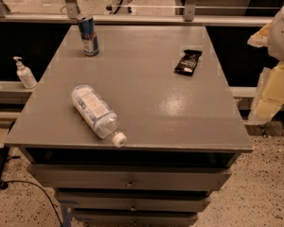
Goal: Move rxbar chocolate near blue plastic bottle
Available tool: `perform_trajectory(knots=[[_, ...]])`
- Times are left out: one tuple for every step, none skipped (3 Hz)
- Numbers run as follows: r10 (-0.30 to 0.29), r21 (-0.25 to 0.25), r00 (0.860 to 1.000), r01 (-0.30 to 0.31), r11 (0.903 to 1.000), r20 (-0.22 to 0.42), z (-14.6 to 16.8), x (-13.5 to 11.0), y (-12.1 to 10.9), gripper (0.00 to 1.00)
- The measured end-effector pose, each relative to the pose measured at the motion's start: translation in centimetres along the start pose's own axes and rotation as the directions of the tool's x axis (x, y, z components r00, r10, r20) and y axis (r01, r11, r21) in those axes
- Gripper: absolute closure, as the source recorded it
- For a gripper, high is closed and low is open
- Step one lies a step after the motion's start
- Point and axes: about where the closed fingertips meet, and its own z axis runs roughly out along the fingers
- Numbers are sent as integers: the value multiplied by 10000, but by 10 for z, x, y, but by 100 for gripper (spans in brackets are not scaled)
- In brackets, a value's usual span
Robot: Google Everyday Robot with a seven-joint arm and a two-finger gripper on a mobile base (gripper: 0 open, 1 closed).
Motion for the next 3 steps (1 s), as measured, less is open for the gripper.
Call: perform_trajectory(knots=[[-6, 40, 10000, 6, 10000, 80, 2, -1, -3, 0], [-119, 166, 9977, 109, 9998, 666, 24, -10, -26, 0], [-296, 434, 9867, 230, 9988, 1598, 54, -23, -66, 0]])
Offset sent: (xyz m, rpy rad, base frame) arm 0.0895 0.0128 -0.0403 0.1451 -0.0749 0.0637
